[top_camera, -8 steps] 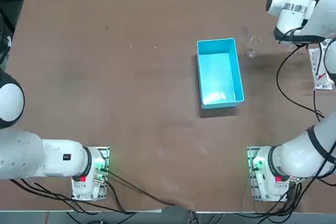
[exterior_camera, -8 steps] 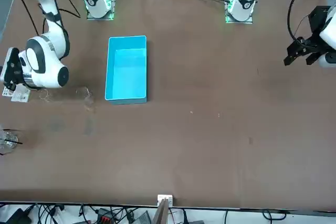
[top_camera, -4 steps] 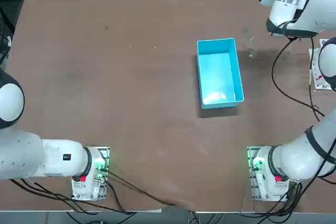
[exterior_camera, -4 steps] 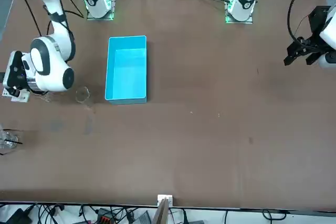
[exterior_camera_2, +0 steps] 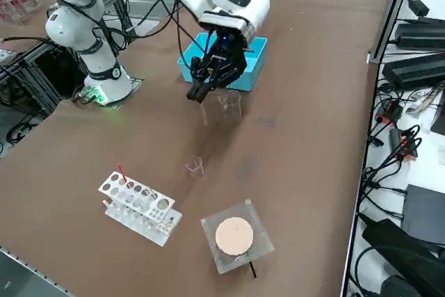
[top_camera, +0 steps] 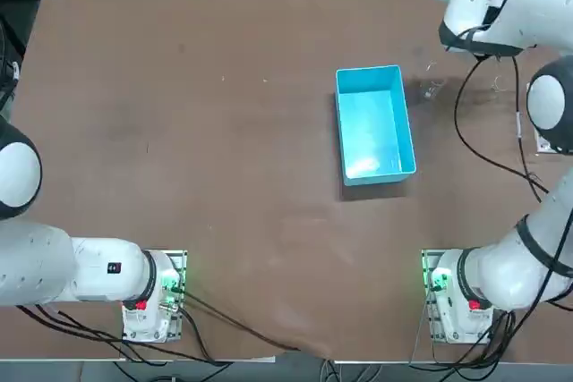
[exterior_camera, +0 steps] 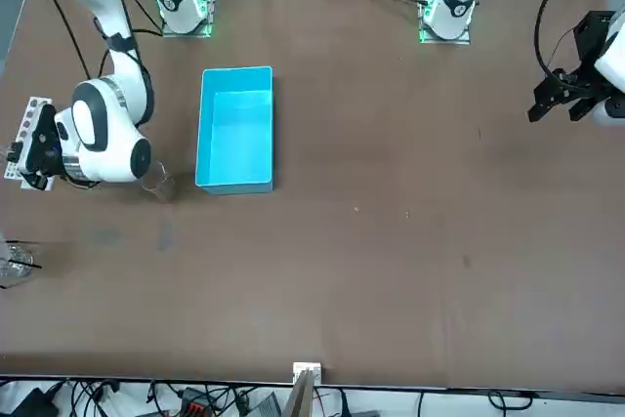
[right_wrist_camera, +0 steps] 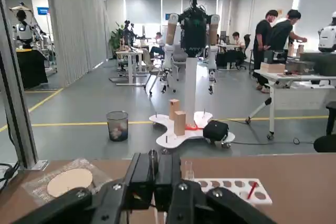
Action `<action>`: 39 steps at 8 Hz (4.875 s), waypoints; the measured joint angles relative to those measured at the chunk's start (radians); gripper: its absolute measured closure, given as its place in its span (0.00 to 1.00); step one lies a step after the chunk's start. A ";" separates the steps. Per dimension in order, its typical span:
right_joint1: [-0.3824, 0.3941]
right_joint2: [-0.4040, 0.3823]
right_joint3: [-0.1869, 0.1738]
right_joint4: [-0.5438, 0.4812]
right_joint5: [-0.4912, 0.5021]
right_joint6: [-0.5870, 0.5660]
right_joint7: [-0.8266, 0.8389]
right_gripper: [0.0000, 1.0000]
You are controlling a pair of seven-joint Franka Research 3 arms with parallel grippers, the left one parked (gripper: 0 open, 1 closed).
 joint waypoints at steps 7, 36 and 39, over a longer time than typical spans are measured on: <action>0.142 0.010 0.007 0.109 0.092 -0.056 -0.029 0.95; 0.247 0.380 -0.001 0.233 0.378 -0.124 0.176 0.67; 0.247 0.381 -0.001 0.257 0.378 -0.147 0.172 0.13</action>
